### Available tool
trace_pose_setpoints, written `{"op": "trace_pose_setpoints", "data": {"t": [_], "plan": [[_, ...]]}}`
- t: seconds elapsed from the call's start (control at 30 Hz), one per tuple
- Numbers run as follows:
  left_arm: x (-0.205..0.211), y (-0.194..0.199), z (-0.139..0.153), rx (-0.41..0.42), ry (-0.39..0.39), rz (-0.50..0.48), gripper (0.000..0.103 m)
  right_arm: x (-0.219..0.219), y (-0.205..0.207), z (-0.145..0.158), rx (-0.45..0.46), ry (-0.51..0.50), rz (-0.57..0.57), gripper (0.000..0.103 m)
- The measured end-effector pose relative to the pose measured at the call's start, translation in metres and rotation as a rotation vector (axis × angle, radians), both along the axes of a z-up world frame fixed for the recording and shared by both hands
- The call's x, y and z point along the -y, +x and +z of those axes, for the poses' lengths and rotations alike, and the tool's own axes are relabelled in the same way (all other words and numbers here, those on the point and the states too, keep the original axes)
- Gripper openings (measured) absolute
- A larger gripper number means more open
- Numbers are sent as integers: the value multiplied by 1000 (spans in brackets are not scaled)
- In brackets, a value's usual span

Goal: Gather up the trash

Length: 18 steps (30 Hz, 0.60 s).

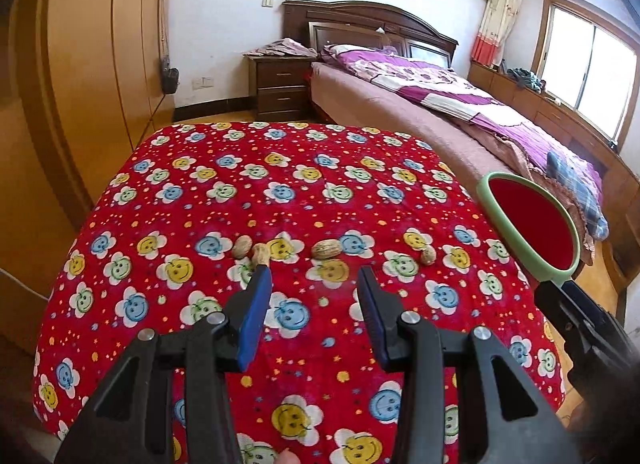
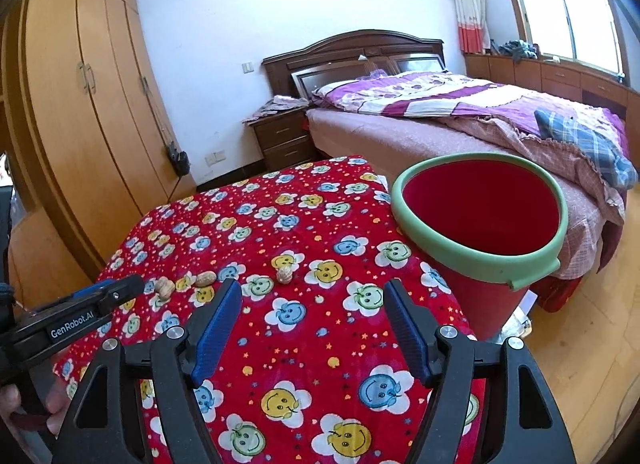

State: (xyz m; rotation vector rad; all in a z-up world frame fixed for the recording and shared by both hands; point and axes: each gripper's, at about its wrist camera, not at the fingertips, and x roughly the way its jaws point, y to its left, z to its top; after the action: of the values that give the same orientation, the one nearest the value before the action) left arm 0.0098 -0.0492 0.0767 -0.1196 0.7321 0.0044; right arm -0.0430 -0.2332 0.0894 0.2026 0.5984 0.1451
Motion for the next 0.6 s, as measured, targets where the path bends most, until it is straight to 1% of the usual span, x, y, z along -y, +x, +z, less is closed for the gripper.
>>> {"op": "trace_pose_setpoints", "data": {"t": [0.23,0.6], "plan": [[-1,-1,-3,-2,4,7,44,-5,0,-5,-11,-14,9,74],[-1,-1,-3,1,5,17,44,-1,0,-8,-21,-5,4,74]]}}
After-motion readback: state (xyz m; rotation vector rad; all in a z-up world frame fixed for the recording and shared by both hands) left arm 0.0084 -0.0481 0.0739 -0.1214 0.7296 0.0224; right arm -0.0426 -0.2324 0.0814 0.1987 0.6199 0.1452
